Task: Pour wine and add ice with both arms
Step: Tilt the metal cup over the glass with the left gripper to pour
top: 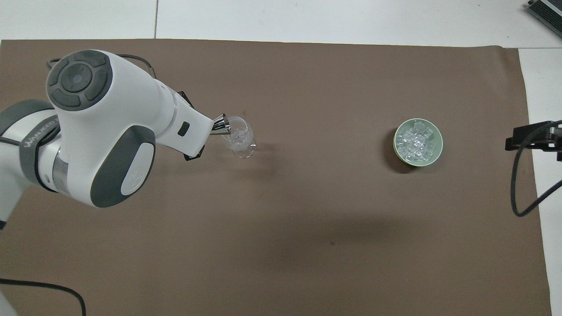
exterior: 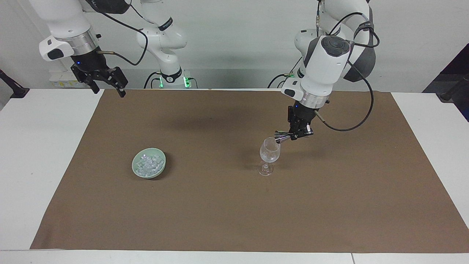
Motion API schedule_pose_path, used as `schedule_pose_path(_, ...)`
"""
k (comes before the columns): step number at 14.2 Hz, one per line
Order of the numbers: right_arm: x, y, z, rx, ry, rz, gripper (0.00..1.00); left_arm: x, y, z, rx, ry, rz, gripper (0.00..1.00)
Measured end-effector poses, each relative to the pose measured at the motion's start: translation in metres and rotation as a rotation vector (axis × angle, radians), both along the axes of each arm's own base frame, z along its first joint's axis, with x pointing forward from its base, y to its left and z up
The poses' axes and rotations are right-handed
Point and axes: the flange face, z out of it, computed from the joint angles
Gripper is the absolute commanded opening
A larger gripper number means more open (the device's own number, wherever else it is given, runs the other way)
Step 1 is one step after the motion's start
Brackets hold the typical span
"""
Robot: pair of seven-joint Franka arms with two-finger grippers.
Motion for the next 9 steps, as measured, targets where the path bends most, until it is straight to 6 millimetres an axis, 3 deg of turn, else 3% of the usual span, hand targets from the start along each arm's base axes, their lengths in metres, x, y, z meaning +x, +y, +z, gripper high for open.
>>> schedule_pose_path(3,0.000,0.000,0.000,0.000,0.000,-0.001,1.00,-0.004,-0.007,0.009,0.015,-0.001,-0.001,0.00)
schedule_pose_path(9,0.000,-0.001,0.000,0.000,-0.002,-0.002,1.00,-0.007,-0.018,0.005,0.092,-0.004,-0.028,0.00)
